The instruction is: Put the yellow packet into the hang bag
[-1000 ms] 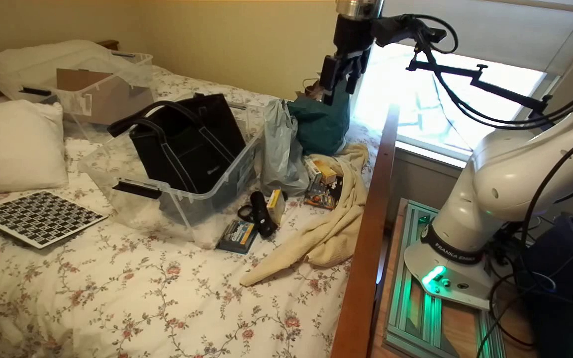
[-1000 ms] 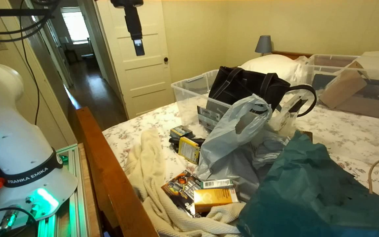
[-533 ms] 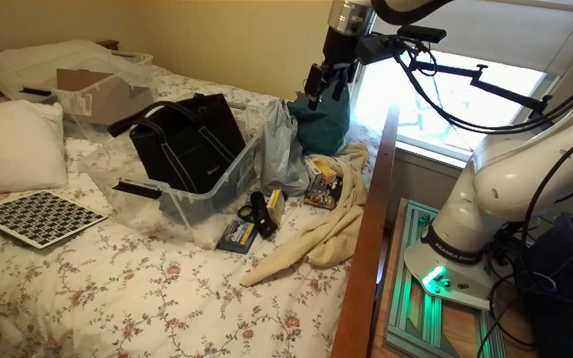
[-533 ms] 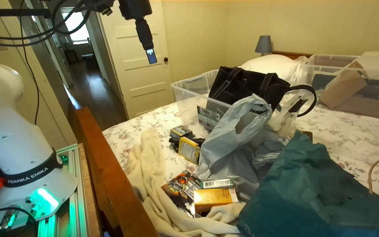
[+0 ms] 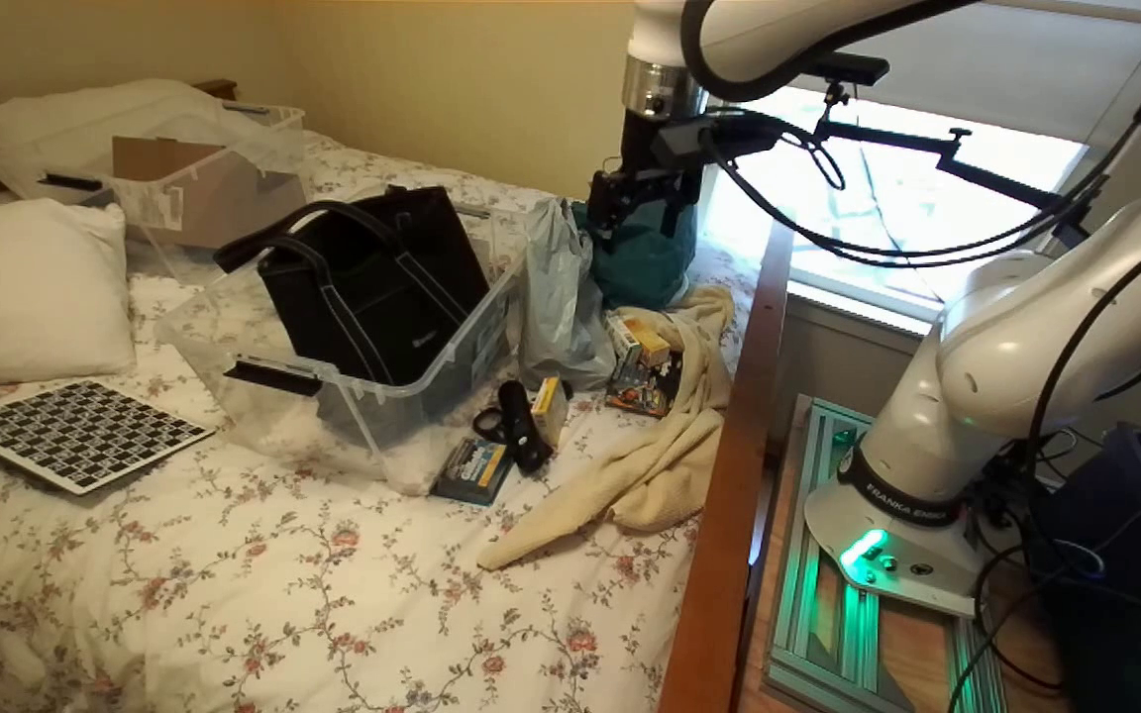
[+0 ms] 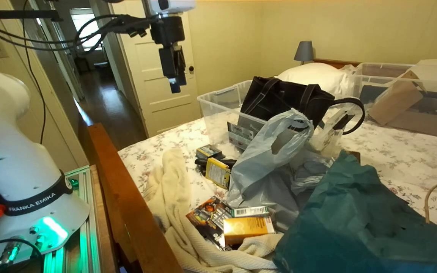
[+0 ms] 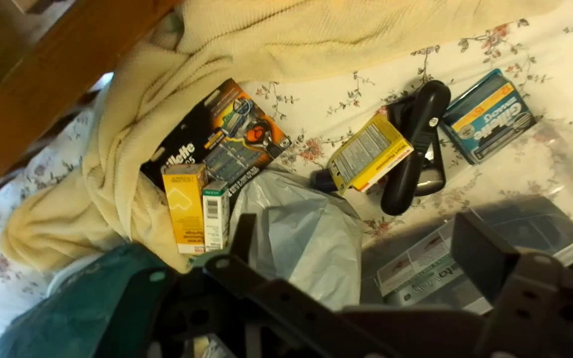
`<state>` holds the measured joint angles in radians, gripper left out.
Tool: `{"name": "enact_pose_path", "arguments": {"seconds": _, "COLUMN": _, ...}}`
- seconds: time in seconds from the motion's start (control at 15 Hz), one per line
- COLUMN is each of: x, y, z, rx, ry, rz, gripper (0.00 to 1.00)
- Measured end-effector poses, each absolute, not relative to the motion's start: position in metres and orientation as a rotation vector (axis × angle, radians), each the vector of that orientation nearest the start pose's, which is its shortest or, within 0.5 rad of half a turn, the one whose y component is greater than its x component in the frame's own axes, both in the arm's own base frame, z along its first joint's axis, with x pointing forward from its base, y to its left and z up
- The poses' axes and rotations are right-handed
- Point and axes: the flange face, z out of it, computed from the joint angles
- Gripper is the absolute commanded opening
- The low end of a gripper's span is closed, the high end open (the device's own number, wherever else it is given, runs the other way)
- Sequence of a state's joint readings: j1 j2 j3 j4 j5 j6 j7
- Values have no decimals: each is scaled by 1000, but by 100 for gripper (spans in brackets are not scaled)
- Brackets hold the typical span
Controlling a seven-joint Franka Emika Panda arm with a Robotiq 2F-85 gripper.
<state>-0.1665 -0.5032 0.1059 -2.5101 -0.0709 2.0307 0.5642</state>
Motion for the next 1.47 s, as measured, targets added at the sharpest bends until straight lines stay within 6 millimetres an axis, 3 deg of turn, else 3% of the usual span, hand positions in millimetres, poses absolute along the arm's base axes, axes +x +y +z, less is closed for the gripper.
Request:
{"name": "enact_pose_path", "arguments": {"seconds": 0.33, "x": 413, "y": -29, "z": 415, "rx": -2967, "ry": 1354, "rz": 69, "gripper": 100}}
{"name": "enact_pose_path", "arguments": {"seconds": 0.93, "x": 415, "y": -28, "z": 407, "rx": -2967, "ry": 1356, "rz": 101, "gripper": 100}}
{"name": "enact_pose_path", "arguments": {"seconds": 1.47, "x": 452, "y": 2, "z": 322, "rx": -2970, "ry": 1261, "rz": 115, "gripper": 100}}
